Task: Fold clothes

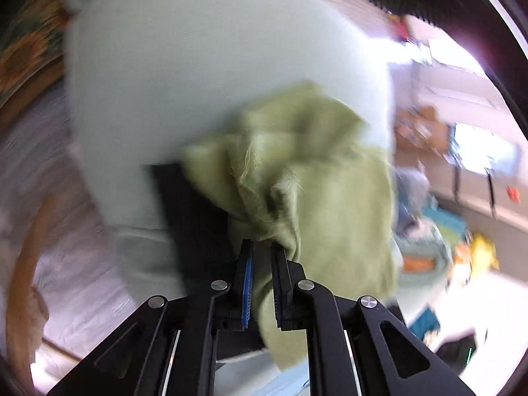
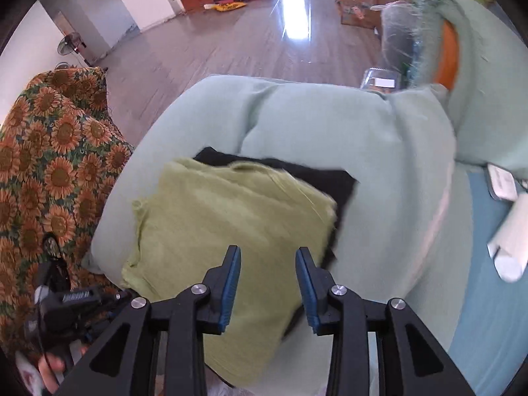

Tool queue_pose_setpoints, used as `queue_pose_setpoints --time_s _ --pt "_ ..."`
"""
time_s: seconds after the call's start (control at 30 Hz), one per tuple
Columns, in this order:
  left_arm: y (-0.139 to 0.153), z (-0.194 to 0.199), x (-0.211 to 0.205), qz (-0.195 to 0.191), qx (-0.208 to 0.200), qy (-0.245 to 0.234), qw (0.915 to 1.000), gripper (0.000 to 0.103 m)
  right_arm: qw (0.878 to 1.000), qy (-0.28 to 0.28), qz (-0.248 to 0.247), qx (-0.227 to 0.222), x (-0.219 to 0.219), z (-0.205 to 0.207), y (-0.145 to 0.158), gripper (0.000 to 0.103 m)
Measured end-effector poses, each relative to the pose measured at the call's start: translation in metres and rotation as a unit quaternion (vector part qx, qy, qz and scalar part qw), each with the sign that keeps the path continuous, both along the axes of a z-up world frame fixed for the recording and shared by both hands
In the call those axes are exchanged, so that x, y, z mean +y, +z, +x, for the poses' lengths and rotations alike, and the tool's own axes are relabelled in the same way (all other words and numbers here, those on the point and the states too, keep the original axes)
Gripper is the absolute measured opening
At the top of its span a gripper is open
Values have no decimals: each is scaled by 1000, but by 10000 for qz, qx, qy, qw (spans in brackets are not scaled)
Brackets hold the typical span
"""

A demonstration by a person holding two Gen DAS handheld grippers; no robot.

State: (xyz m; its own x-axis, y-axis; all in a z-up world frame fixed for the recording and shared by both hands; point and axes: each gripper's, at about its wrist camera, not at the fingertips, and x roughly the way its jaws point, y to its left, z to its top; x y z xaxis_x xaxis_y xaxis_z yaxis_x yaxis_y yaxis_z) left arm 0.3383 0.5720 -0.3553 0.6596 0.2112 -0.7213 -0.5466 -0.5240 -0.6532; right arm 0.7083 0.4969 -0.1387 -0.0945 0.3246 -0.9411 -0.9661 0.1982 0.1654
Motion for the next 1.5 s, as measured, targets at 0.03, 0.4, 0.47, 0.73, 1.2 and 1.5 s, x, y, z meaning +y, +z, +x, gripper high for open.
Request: queue_pose_setpoints --time_s 0.03,0.4,0.47,0.73,1.2,1.5 --pt "5 7 2 108 -25 -140 9998 11 9998 -6 -190 -47 4 -3 -3 38" --pt "42 144 -22 1304 742 -3065 9400 11 9999 -149 -28 12 2 10 -10 40" --pt "23 157 -22 783 1217 -3341 9313 11 9999 -125 -71 -79 17 15 -19 40" --pt "-39 92 -37 -876 1426 -2624 9503 4 9966 -726 -218 312 29 54 -38 39" --pt "92 76 19 1237 1472 -1986 9610 4 9962 90 -590 632 -41 -19 -20 43" --pt "104 57 -2 1221 1607 -1710 9644 4 9894 -80 -1215 785 -96 -23 -33 42"
